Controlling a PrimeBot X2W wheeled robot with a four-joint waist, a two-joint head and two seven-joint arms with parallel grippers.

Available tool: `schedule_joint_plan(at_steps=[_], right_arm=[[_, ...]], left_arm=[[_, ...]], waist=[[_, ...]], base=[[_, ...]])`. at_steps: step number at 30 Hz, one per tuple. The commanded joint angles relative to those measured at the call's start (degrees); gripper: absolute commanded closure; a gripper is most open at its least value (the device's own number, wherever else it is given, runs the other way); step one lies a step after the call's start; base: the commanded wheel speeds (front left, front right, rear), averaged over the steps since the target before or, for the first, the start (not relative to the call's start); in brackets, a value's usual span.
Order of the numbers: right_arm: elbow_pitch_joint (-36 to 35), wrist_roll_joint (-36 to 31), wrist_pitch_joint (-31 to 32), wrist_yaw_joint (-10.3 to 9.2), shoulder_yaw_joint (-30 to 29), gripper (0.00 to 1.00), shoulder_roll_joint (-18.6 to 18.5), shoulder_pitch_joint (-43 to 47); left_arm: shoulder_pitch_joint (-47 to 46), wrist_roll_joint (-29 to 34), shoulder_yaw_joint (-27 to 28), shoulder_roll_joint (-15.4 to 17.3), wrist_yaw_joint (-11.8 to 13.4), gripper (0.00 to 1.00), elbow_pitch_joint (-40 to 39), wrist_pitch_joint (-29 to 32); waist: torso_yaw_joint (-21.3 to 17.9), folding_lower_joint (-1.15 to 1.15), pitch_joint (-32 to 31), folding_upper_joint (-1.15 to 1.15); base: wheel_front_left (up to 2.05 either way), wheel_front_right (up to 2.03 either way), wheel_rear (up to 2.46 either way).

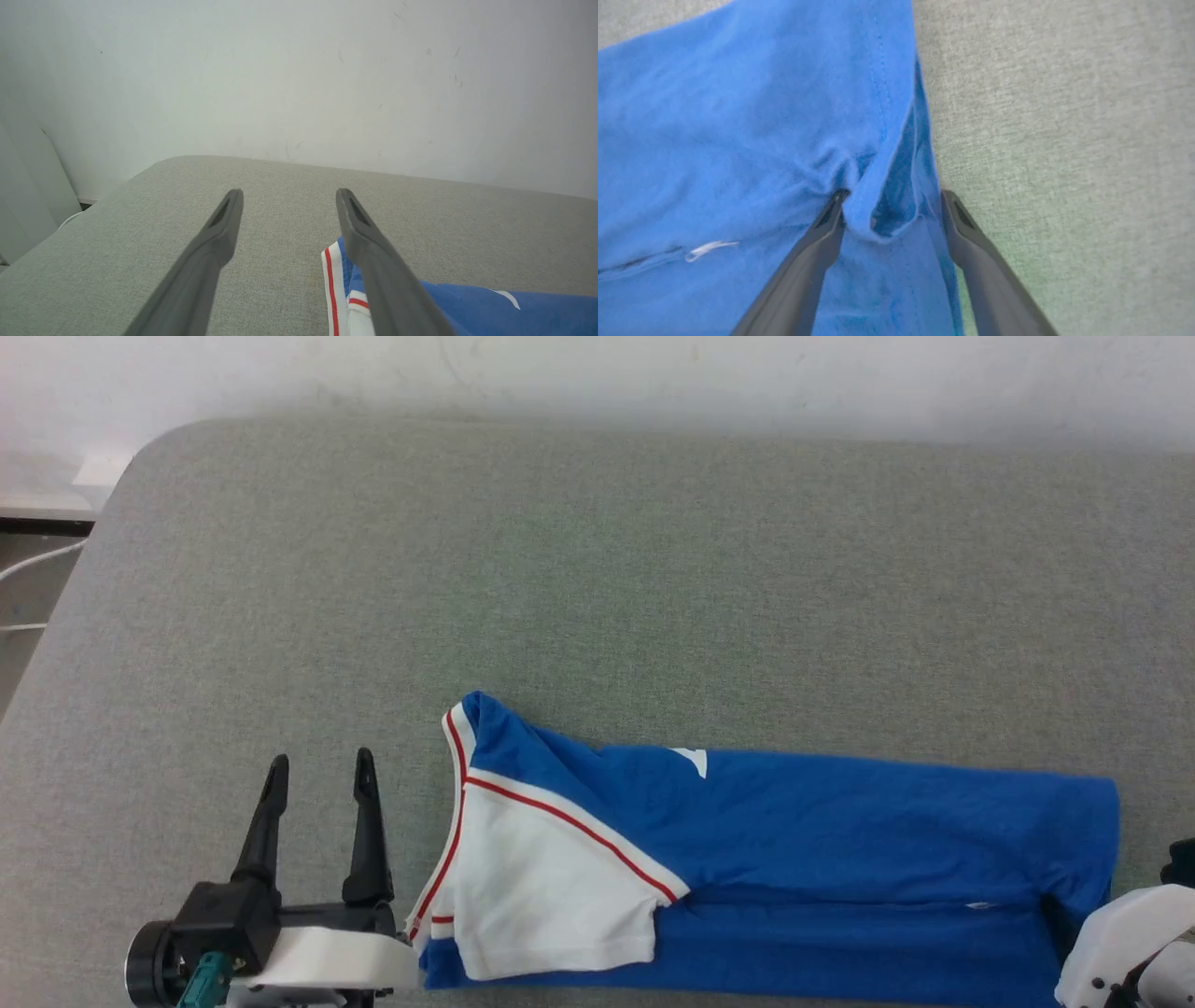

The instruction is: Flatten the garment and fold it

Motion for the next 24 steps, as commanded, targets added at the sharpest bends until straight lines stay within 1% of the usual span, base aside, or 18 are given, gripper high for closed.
schedule_joint_plan(at_steps=[1, 2, 3, 4, 7, 13, 20, 24], right_arm=[[3.0, 0.2, 0.8, 0.05, 1.8, 0.0, 1.6, 0.0], [3.5, 0.2, 0.7, 0.05, 1.9, 0.53, 1.6, 0.1], [4.0, 0.2, 0.5, 0.05, 2.0, 0.97, 1.6, 0.0], [4.3, 0.0, 0.2, 0.05, 2.3, 1.0, 1.6, 0.0], [4.2, -0.4, -2.0, 0.05, 2.5, 1.0, 1.3, -0.4], [2.0, -2.0, -6.1, 0.05, 2.1, 1.0, -2.0, -2.0], [1.2, -4.9, -6.3, 0.05, -4.1, 1.0, -6.3, -2.5], [0.6, -4.8, -5.5, 0.05, -5.4, 1.0, -7.4, -1.2]], left_arm=[[-0.2, 0.7, 0.6, -0.6, -0.7, 0.0, 0.3, -0.3], [-0.3, 0.9, 0.8, -0.8, -1.0, 0.0, 0.3, -0.3], [-0.5, 1.0, 1.0, -0.9, -1.2, 0.0, 0.5, -0.3], [-0.7, 1.1, 1.1, -1.0, -1.5, 0.0, 0.6, -0.3], [-1.1, 1.3, 1.5, -1.3, -2.1, 0.0, 1.1, -0.3], [-0.6, 1.4, 2.4, -1.6, -2.8, 0.0, 1.7, -0.3], [-0.2, 1.2, 2.7, -1.7, -3.2, 0.0, 2.0, -0.3], [0.3, 0.7, 2.5, -1.7, -3.1, 0.0, 2.3, -0.3]], waist=[[0.5, 0.0, 0.6, 0.0], [0.6, 0.0, 0.7, 0.0], [0.6, 0.0, 0.8, 0.0], [0.7, 0.0, 0.8, 0.0], [0.7, 0.0, 0.4, 0.0], [0.0, 0.0, -1.2, 0.0], [-0.4, 0.0, -2.8, 0.0], [-0.4, 0.0, -4.0, 0.0]], base=[[0.0, 0.0, 0.0], [0.0, 0.0, 0.0], [0.0, 0.0, 0.0], [0.0, 0.0, 0.0], [0.0, 0.0, 0.0], [0.0, 0.0, 0.0], [0.0, 0.0, 0.0], [0.0, 0.0, 0.0]])
